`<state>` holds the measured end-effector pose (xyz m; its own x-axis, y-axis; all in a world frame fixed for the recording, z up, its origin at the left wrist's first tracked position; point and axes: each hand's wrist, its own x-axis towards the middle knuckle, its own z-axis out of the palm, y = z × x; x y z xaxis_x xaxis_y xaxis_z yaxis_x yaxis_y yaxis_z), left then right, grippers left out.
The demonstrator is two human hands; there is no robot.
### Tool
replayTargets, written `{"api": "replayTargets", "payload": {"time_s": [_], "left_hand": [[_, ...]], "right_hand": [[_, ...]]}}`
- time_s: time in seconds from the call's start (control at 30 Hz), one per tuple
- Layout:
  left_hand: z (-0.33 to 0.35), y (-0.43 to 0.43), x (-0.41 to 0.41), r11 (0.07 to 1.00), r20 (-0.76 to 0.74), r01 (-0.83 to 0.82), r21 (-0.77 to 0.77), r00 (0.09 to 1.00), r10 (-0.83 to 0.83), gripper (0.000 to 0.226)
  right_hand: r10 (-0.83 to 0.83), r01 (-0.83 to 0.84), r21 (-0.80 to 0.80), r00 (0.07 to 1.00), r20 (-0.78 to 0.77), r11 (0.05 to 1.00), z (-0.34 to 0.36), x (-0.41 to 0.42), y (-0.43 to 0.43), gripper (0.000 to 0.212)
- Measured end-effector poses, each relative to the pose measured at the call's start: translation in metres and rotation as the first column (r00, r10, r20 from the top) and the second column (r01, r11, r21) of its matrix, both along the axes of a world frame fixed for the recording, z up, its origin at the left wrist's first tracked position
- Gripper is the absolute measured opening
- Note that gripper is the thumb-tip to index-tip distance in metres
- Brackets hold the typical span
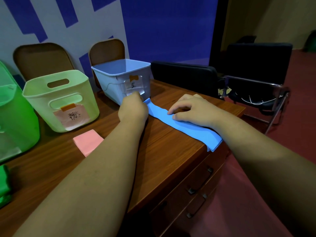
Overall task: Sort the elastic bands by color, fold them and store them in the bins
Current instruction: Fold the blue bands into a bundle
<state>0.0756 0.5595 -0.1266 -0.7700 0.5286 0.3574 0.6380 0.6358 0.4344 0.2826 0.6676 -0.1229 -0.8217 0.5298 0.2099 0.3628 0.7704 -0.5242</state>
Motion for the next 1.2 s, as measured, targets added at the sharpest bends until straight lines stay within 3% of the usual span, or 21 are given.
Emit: {"api": "replayTargets", "payload": {"time_s": [0.2, 0.33, 0.67, 0.8, 0.9, 0.97, 1.2], "left_hand": [[0.007, -0.011, 0.017, 0.98, -0.036, 0.012, 0.198, 0.999, -0.005, 0.011], [0.014, -0.015, 0.021, 0.949, -0.05, 0.023, 0.315, 0.999, -0.008, 0.01], [0.019, -0.018, 0.039, 0.87, -0.116, 0.25, 0.424, 0.968, -0.222, 0.012], [0.022, -0.024, 0.051, 0.855, -0.145, 0.317, 0.41, 0.948, -0.282, 0.013], [0.023, -0.025, 0.056, 0.855, -0.146, 0.357, 0.377, 0.934, -0.325, 0.015], [0.023, -0.027, 0.057, 0.85, -0.145, 0.407, 0.334, 0.914, -0.38, 0.016], [0.021, -0.034, 0.06, 0.76, -0.154, 0.649, 0.034, 0.754, -0.638, 0.02]], "right_hand": [[0.015, -0.015, 0.004, 1.0, -0.02, 1.0, -0.004, -0.001, 0.001, 0.027], [0.031, -0.04, 0.097, 0.996, 0.089, 0.994, -0.001, 0.0, -0.004, 0.035], [0.021, -0.045, 0.146, 0.986, 0.163, 0.988, 0.002, 0.0, -0.006, 0.039], [0.039, -0.052, 0.106, 0.992, 0.123, 0.993, 0.002, 0.0, -0.004, 0.035], [0.02, -0.027, -0.063, 0.995, -0.101, 0.998, -0.002, -0.002, 0.004, 0.026], [-0.082, 0.055, -0.146, 0.979, -0.185, 0.988, -0.001, -0.004, 0.007, 0.028], [-0.214, 0.184, -0.16, 0.956, -0.199, 0.97, -0.004, -0.007, 0.009, 0.031]]}}
